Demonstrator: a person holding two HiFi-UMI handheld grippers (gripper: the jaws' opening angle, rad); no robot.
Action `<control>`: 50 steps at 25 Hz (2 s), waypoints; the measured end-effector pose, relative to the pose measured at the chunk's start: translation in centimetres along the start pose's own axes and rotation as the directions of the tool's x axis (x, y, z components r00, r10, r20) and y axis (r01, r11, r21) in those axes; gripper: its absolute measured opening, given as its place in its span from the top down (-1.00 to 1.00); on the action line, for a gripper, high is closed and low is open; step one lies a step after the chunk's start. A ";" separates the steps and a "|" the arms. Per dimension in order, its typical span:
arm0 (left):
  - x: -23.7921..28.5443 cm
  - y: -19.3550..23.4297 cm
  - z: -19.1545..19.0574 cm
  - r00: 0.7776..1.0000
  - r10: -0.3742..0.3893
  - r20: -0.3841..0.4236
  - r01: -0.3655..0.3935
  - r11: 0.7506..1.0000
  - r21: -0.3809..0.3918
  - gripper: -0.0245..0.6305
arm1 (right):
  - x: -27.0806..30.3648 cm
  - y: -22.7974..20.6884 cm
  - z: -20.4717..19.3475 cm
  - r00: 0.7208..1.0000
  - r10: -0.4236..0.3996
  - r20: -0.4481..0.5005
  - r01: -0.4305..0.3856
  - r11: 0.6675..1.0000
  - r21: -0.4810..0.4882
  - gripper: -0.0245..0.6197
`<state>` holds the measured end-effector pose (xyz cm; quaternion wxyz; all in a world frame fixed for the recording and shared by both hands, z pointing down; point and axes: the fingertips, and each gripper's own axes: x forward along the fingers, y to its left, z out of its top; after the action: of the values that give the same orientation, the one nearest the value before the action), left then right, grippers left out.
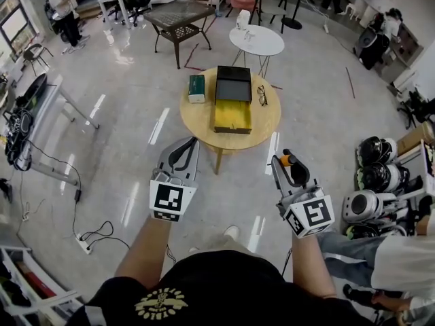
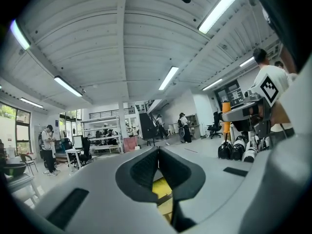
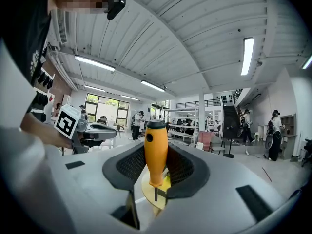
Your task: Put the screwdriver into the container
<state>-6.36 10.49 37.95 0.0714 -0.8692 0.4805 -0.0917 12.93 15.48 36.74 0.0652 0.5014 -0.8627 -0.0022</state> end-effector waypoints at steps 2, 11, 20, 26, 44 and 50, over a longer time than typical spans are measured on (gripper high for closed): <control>0.5 0.1 0.4 1.000 0.017 0.007 -0.017 0.999 -0.032 0.87 | 0.1 -0.6 0.1 1.000 0.004 0.003 -0.004 1.000 -0.006 0.51; 3.2 0.2 2.8 0.992 0.114 0.062 -0.110 0.992 -0.063 0.87 | 0.5 -4.9 0.7 0.999 0.019 0.030 -0.019 1.000 -0.015 0.51; 4.7 -0.6 2.3 0.989 0.147 0.021 -0.144 0.984 -0.101 0.87 | 1.1 -7.6 -0.1 0.999 0.039 0.034 -0.040 0.999 0.018 0.51; 4.7 -0.2 1.3 0.986 0.169 0.006 -0.167 0.980 -0.106 0.87 | 1.8 -7.7 -1.0 0.998 0.054 0.021 -0.055 0.998 0.035 0.51; 7.8 4.4 -1.2 0.987 0.158 -0.039 -0.161 0.982 -0.102 0.87 | 7.1 -8.8 -2.2 0.999 0.037 -0.012 -0.037 0.998 0.057 0.51; 10.4 5.9 -1.5 0.990 0.138 -0.033 -0.141 0.984 -0.105 0.87 | 9.5 -10.1 -1.8 1.000 0.020 -0.018 -0.019 0.998 0.057 0.51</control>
<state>-6.16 -1.54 39.09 0.0245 -0.8349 0.5452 -0.0719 17.20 2.34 38.90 0.0590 0.4946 -0.8667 0.0276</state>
